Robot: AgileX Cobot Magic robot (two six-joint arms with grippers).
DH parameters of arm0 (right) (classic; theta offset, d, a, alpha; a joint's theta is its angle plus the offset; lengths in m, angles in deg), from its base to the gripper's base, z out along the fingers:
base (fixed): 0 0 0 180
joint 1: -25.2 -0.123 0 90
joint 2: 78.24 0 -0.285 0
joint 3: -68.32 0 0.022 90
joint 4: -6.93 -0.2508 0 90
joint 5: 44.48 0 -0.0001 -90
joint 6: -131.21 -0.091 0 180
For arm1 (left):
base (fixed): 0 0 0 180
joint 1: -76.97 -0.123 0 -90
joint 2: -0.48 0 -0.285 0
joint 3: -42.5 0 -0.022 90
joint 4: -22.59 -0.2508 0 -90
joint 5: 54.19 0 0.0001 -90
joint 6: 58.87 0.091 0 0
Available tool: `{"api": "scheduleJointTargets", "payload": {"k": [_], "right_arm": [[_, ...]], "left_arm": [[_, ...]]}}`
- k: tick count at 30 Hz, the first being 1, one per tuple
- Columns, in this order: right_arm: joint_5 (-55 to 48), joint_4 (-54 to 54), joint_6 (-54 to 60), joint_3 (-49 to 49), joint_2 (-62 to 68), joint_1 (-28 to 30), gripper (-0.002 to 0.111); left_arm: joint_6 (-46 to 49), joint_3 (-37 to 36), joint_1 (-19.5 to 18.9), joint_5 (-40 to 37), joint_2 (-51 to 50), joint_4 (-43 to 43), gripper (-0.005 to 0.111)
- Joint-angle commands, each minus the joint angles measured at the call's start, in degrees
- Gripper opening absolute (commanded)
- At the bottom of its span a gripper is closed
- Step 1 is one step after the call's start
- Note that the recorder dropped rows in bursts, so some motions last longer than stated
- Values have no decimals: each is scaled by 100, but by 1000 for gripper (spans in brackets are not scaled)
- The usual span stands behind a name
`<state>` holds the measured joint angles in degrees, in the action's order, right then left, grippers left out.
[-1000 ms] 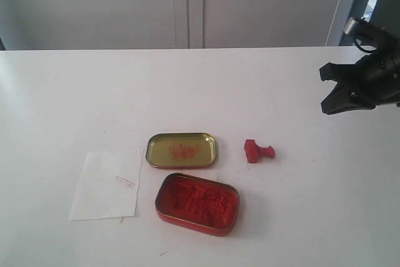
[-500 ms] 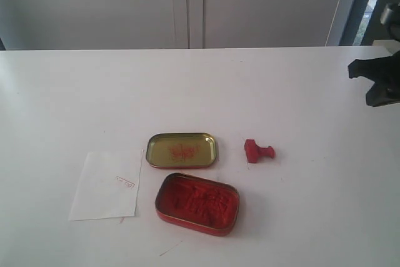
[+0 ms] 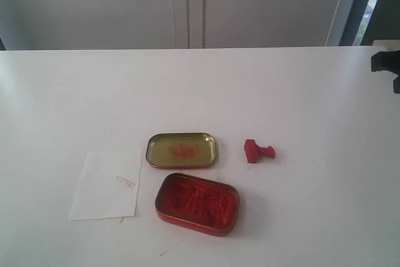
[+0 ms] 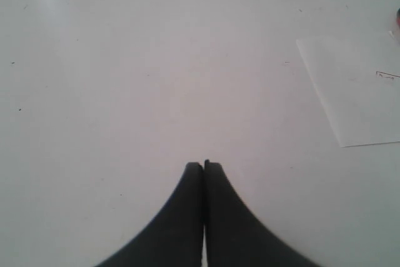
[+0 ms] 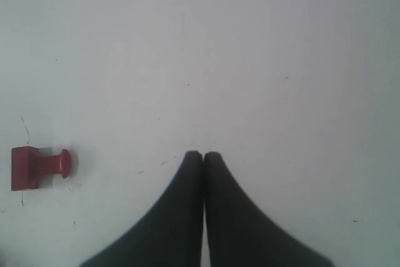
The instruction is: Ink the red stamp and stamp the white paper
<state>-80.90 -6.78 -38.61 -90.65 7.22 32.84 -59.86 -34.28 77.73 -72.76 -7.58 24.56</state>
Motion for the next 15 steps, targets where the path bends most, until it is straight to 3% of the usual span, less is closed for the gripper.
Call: {"api": "scheduleJointTargets", "payload": {"k": [1,15], "right_arm": [[221,49,-36,260,-425,35,0],[656,69,-109,888,-1650,35,0]], "left_arm": [[-25,-43,-10,-51,27,9,0],[-25,-43,-10,-51,27,9,0]]}}
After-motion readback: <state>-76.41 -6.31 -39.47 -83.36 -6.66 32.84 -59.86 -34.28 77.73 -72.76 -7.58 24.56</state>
